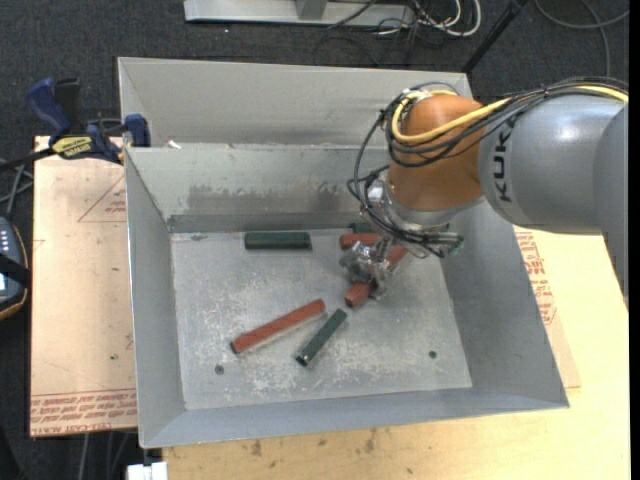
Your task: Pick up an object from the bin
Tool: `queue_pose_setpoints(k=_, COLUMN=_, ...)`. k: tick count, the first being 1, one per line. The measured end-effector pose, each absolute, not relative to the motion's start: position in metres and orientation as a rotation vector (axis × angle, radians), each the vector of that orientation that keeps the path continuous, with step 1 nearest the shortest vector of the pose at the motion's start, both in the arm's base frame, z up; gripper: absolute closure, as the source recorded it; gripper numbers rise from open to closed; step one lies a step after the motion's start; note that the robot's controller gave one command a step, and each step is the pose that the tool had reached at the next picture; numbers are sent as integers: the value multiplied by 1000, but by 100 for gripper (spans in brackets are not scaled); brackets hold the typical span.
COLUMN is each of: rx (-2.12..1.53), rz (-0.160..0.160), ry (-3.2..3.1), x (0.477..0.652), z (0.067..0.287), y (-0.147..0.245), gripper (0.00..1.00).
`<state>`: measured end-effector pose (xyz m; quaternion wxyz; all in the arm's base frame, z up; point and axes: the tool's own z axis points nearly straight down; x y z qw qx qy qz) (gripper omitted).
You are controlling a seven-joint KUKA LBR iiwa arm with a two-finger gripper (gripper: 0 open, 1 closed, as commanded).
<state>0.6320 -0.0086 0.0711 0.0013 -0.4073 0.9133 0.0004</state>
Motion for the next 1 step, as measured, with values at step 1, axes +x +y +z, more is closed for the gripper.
queue_pose_setpoints(k=1, rx=-1360, rz=-3, ry=2824, x=619, z=238, y=-31, gripper=100)
